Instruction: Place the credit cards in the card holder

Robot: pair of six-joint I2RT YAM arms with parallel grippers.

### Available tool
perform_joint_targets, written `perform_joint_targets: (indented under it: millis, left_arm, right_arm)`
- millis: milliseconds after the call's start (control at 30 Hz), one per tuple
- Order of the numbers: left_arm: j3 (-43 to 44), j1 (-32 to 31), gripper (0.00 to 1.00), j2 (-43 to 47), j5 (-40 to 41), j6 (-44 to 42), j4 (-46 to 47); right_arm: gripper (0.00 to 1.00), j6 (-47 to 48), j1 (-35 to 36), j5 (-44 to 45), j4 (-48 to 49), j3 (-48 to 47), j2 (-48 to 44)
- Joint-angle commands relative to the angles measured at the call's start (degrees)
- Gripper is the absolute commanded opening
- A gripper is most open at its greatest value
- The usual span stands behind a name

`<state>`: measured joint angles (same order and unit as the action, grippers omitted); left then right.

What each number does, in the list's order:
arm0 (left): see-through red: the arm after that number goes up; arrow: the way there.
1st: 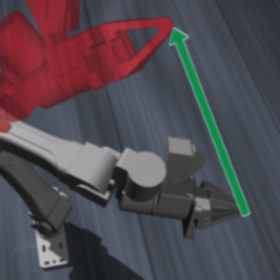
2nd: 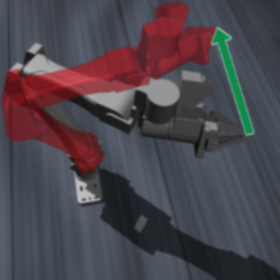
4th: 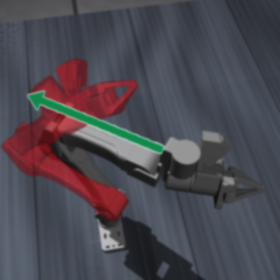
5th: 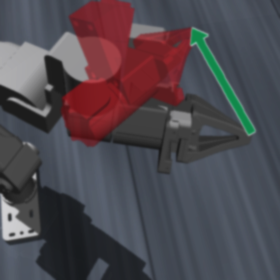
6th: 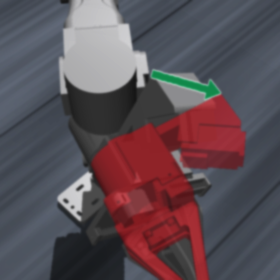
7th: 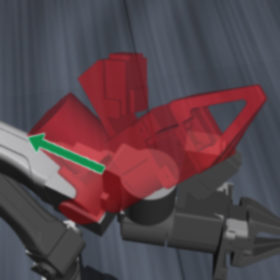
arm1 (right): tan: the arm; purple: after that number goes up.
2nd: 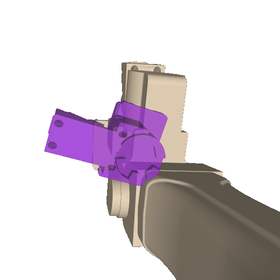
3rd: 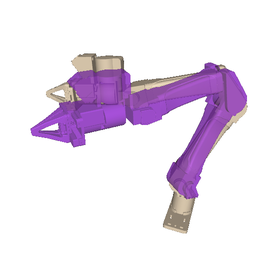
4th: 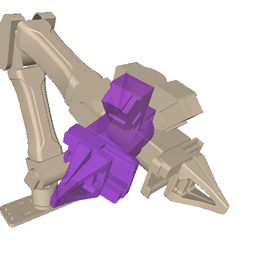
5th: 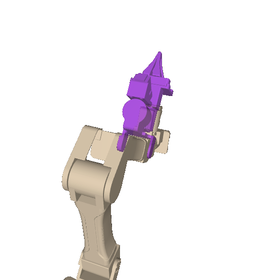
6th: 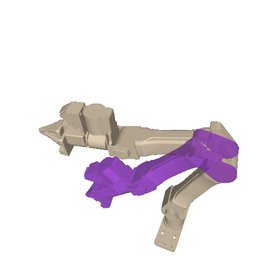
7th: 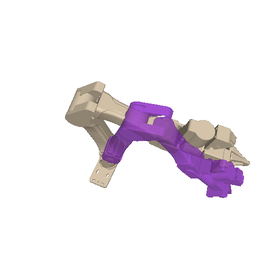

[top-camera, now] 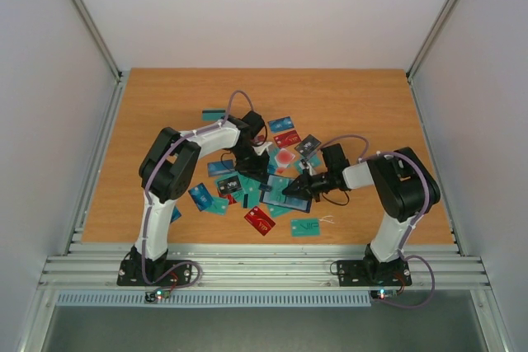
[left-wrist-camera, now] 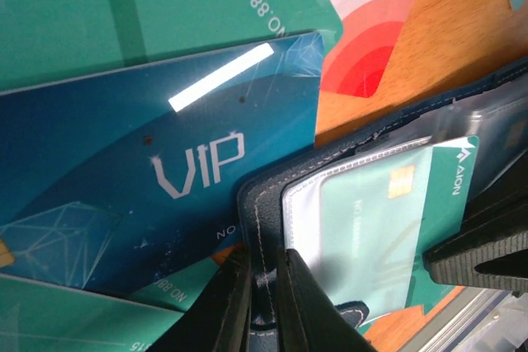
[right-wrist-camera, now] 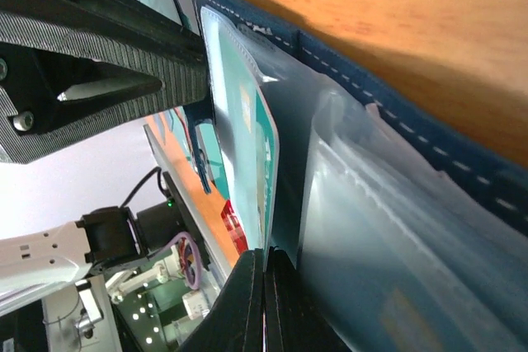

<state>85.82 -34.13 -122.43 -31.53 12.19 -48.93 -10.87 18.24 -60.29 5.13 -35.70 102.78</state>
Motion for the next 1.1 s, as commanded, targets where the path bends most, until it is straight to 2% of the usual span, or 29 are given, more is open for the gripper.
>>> perform_joint_targets:
  millis: [0,233,300,533,700,867,1067]
  left_arm:
    - [-0.85,-0.32,0.11,-3.56,2.18,0.30,1.60]
    - [0.28,-0.32,0.11,-4.02,2.03,0.16,0.73]
    - [0.52,-0.32,0.11,-4.11,2.24,0.04,0.48]
    - [1.43,-0.32,0.11,-4.30,2.52,-0.49,0.03]
    - [2.14,-0.24,0.11,-4.32,2.35,-0.62,-0.16]
    - [2.17,-0.24,0.11,-4.13,2.13,-0.41,0.16]
    - [1.64,-0.24,0.11,-3.87,1.91,-0.29,0.59]
  right_arm:
    - [0.01,-4.68,1.32,1.55,7.24,-0.01,1.73]
    - [0.07,-5.59,3.29,2.00,5.29,-1.31,1.84]
    - [0.11,-4.17,3.29,2.59,1.26,-2.14,0.45]
    - [0.28,4.99,3.29,7.23,-21.79,-8.38,-5.21]
    - [0.37,9.29,3.29,10.27,-33.50,-12.39,-7.63]
    - [0.43,11.99,3.29,12.01,-40.12,-14.84,-9.20]
    - [0.50,13.16,3.38,13.62,-43.09,-16.55,-8.16]
